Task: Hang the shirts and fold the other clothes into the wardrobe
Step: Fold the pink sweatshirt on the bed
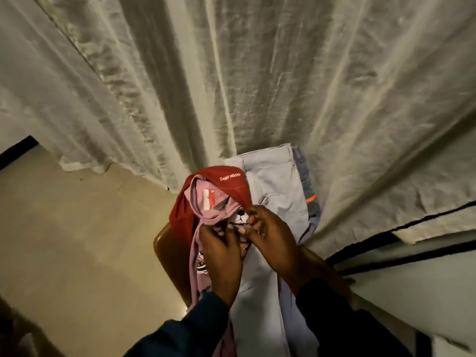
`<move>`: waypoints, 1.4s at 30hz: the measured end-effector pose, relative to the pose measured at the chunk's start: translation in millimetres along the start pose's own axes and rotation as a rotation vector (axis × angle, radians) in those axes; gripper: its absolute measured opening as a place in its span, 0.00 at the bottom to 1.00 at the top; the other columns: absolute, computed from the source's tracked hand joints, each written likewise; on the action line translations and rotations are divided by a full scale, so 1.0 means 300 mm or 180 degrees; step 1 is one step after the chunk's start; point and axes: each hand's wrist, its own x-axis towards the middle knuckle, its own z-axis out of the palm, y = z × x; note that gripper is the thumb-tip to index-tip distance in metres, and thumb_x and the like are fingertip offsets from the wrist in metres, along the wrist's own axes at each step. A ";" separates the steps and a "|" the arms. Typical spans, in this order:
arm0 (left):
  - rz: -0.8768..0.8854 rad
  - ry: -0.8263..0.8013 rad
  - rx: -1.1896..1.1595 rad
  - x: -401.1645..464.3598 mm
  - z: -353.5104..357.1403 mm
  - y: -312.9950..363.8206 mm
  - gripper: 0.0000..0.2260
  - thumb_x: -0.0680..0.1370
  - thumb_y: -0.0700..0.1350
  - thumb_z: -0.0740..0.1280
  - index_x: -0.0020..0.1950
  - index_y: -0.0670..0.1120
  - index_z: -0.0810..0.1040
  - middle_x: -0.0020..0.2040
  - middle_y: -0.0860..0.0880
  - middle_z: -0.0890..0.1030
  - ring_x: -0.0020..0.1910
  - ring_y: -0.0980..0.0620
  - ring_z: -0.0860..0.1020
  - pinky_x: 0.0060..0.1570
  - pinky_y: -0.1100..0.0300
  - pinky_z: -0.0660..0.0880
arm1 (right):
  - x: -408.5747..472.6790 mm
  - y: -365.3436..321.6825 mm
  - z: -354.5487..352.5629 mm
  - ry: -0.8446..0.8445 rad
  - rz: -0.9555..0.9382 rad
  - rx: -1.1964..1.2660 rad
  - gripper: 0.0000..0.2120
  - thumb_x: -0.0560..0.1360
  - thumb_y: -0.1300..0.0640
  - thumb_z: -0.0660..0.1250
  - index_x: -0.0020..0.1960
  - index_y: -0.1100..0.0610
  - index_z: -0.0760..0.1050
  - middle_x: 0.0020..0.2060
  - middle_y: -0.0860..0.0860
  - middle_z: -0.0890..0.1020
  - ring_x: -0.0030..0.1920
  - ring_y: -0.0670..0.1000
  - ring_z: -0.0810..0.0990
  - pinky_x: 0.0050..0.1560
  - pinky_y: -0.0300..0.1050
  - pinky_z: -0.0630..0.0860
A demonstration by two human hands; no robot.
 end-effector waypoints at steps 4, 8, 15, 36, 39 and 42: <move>-0.0106 0.0106 -0.0091 0.031 -0.060 -0.048 0.10 0.80 0.36 0.66 0.59 0.42 0.69 0.52 0.46 0.77 0.50 0.50 0.77 0.53 0.57 0.74 | -0.004 -0.059 0.066 -0.0015 -0.0383 -0.0332 0.24 0.72 0.47 0.69 0.66 0.53 0.75 0.59 0.50 0.79 0.57 0.49 0.78 0.57 0.43 0.76; 0.0061 -0.0018 0.0039 0.061 -0.102 -0.100 0.11 0.78 0.37 0.67 0.59 0.43 0.71 0.53 0.45 0.77 0.51 0.47 0.77 0.53 0.46 0.76 | -0.002 -0.070 0.079 0.0143 -0.0611 -0.0454 0.09 0.76 0.55 0.66 0.56 0.53 0.78 0.51 0.49 0.80 0.49 0.51 0.79 0.49 0.50 0.78; 0.0359 -0.0281 -0.0071 0.078 -0.104 -0.045 0.21 0.78 0.42 0.71 0.70 0.48 0.70 0.63 0.48 0.77 0.60 0.50 0.77 0.58 0.46 0.78 | -0.005 -0.082 0.044 0.0088 -0.0604 -0.0223 0.14 0.76 0.59 0.69 0.61 0.50 0.77 0.53 0.46 0.80 0.49 0.45 0.78 0.49 0.40 0.76; -0.0078 -0.0866 -0.0296 0.087 -0.144 -0.047 0.34 0.67 0.56 0.76 0.69 0.56 0.67 0.65 0.55 0.76 0.63 0.55 0.77 0.58 0.53 0.78 | 0.067 -0.254 -0.113 0.0130 -0.0146 0.1120 0.07 0.84 0.57 0.58 0.48 0.57 0.70 0.40 0.52 0.78 0.41 0.44 0.74 0.44 0.42 0.70; -0.0386 -0.1241 -0.0688 0.051 -0.176 -0.008 0.24 0.74 0.46 0.76 0.66 0.53 0.71 0.59 0.51 0.80 0.51 0.57 0.82 0.43 0.63 0.79 | 0.029 -0.330 -0.165 -0.0355 -0.0369 0.1633 0.07 0.84 0.57 0.59 0.50 0.55 0.73 0.43 0.48 0.80 0.45 0.43 0.76 0.48 0.39 0.71; -0.0534 -0.1666 -0.0873 0.030 -0.223 0.038 0.21 0.72 0.53 0.75 0.59 0.43 0.79 0.50 0.45 0.85 0.52 0.45 0.83 0.50 0.55 0.81 | -0.014 -0.393 -0.215 -0.0517 -0.0478 0.2158 0.11 0.83 0.55 0.60 0.54 0.63 0.73 0.47 0.55 0.80 0.49 0.49 0.77 0.52 0.46 0.73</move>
